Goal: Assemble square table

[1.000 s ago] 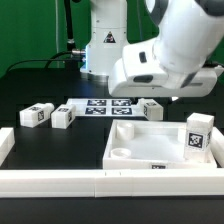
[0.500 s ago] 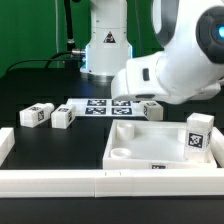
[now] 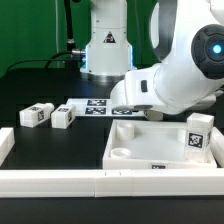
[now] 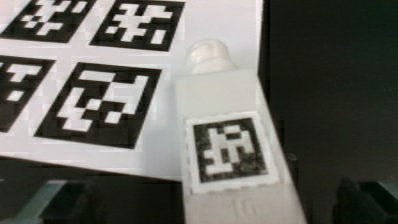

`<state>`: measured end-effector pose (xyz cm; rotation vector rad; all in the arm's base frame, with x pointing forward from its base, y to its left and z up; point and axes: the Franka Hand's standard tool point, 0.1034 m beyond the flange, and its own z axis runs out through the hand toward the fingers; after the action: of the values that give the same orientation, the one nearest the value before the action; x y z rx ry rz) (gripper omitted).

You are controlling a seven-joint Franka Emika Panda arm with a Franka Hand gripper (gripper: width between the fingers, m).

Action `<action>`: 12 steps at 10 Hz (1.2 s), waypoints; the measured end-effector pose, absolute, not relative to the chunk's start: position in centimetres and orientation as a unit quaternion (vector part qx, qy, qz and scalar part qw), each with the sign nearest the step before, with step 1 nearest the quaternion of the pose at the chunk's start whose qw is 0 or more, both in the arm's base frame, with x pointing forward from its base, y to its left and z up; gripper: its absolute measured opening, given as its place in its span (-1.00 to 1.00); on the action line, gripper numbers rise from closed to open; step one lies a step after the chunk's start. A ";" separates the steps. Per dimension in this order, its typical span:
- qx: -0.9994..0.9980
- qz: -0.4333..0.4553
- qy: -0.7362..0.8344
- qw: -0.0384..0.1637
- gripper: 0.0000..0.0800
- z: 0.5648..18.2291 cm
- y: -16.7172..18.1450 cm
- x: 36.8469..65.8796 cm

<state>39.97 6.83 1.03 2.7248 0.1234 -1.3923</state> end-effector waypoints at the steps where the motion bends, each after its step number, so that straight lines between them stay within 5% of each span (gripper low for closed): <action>1: 0.890 -0.453 0.040 0.040 0.62 0.7 6.7 39.7; 5: 0.892 -0.448 0.040 0.041 0.51 0.7 7.0 40.0; 6: 0.893 -0.447 0.040 0.041 0.05 0.7 7.0 40.0; 7: 0.893 -0.447 0.040 0.041 0.05 0.7 7.0 40.0; 8: 0.893 -0.447 0.040 0.041 -0.29 0.7 6.9 40.1; 12: 0.892 -0.449 0.039 0.036 -0.29 2.4 6.6 40.9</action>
Offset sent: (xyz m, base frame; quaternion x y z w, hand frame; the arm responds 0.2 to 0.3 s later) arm 0.0035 0.0076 -0.0023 0.0002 0.0019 0.0095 1.0000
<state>40.93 6.63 2.40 2.7392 0.1185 -1.3803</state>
